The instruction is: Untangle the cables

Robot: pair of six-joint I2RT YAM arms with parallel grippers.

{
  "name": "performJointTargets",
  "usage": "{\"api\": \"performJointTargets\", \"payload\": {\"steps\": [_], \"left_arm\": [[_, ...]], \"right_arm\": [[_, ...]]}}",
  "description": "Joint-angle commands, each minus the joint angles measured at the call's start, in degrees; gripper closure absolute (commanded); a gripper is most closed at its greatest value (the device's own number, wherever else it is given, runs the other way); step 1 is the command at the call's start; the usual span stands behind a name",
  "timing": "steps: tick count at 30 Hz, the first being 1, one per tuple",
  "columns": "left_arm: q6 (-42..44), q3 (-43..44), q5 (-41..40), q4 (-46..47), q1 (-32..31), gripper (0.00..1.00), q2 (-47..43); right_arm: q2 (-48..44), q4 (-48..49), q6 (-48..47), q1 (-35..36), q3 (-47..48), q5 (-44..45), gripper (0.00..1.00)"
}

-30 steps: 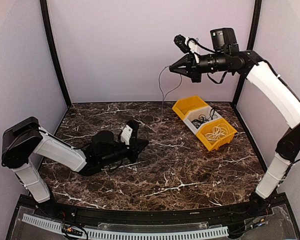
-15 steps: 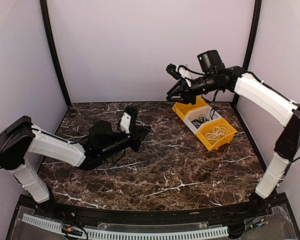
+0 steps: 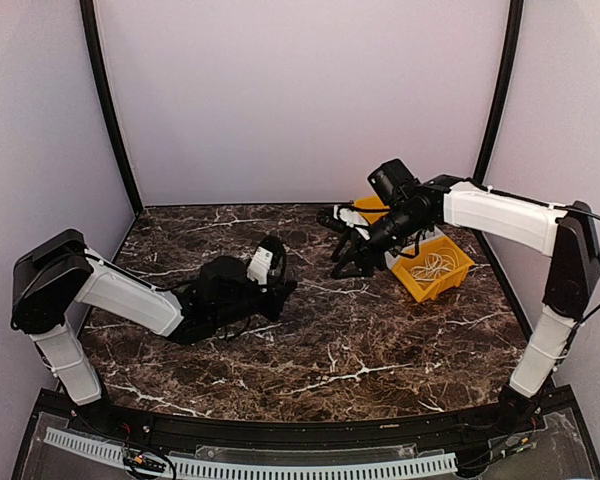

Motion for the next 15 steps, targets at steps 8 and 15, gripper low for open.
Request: {"api": "performJointTargets", "payload": {"steps": [8, 15], "left_arm": [[-5.0, 9.9, -4.6, -26.8, 0.1, 0.91, 5.1], [-4.6, 9.3, -4.0, -25.6, 0.1, 0.63, 1.5]], "right_arm": [[3.6, 2.4, -3.7, 5.4, -3.0, 2.4, 0.49], [0.3, 4.1, -3.8, 5.2, -6.4, 5.1, 0.46]]}}
